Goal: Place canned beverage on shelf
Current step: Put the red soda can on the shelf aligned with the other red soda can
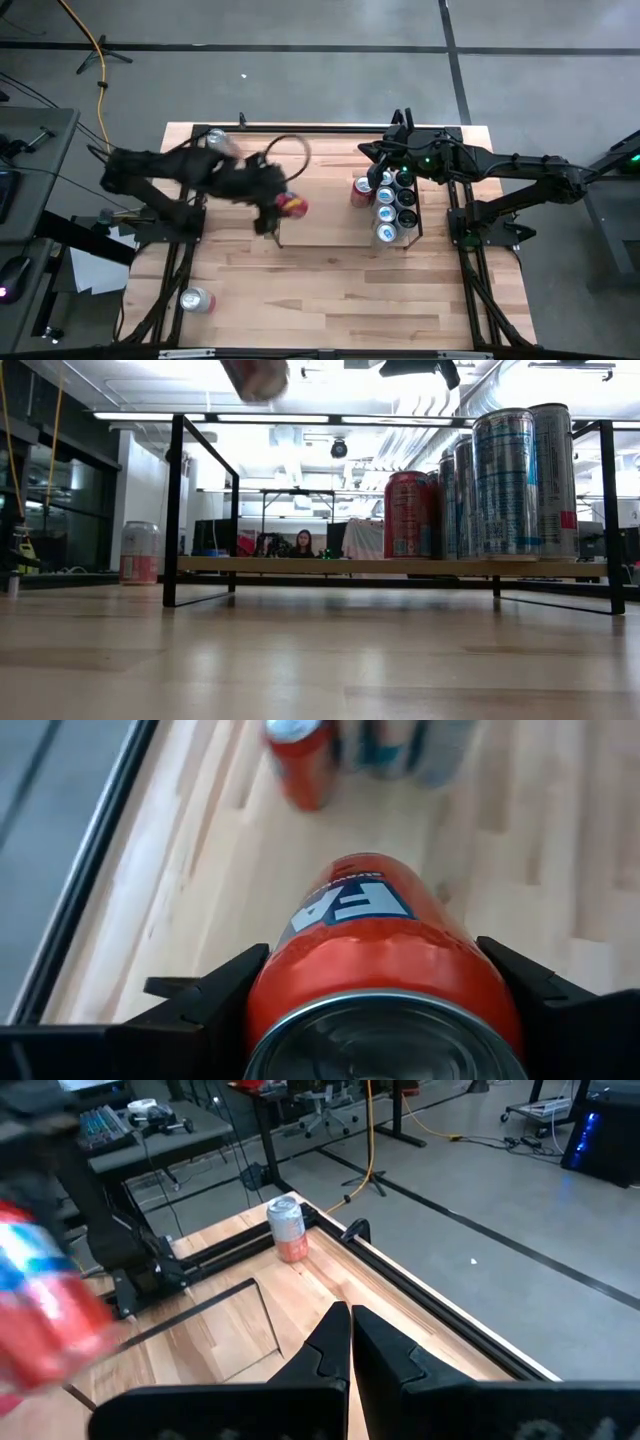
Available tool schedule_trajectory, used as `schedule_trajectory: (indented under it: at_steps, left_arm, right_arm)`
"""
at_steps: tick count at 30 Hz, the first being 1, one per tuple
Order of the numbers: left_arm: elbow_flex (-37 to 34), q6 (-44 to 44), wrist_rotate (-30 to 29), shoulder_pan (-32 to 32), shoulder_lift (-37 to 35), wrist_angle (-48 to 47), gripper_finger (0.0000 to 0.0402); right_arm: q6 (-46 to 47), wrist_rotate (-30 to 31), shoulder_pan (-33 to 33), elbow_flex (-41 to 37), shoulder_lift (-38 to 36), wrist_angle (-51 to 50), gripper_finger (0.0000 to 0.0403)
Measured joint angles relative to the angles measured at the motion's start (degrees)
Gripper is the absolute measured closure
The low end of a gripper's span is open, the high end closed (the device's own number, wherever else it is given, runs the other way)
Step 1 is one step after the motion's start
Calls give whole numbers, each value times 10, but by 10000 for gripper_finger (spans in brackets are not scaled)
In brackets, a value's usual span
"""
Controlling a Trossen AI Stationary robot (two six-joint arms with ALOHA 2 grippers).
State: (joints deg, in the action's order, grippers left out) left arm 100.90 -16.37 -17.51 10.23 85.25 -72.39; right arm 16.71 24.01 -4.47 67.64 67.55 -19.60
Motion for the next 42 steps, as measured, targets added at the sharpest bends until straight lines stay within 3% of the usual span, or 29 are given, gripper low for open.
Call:
schedule_trajectory:
  at_steps: [6,11,17,29,33,42]
  left_arm:
    - [16,8,55,-75,58,3,153]
    - [13,31,54,-98,63,76,153]
    - [-55,37,54,-119,1,212,153]
    - [-319,-26,47,-133,-181,544,152]
    - [-355,-43,45,-130,-207,587,152]
    - [-359,-45,54,-127,-221,573,151]
  right_arm:
    - [14,-9,0,0,0,20,402]
    - [8,-91,0,0,0,45,402]
    - [13,-158,3,0,-2,47,402]
    - [8,-163,40,0,-2,97,402]
    - [8,-163,39,0,-2,127,402]
    - [13,-145,39,0,-1,161,402]
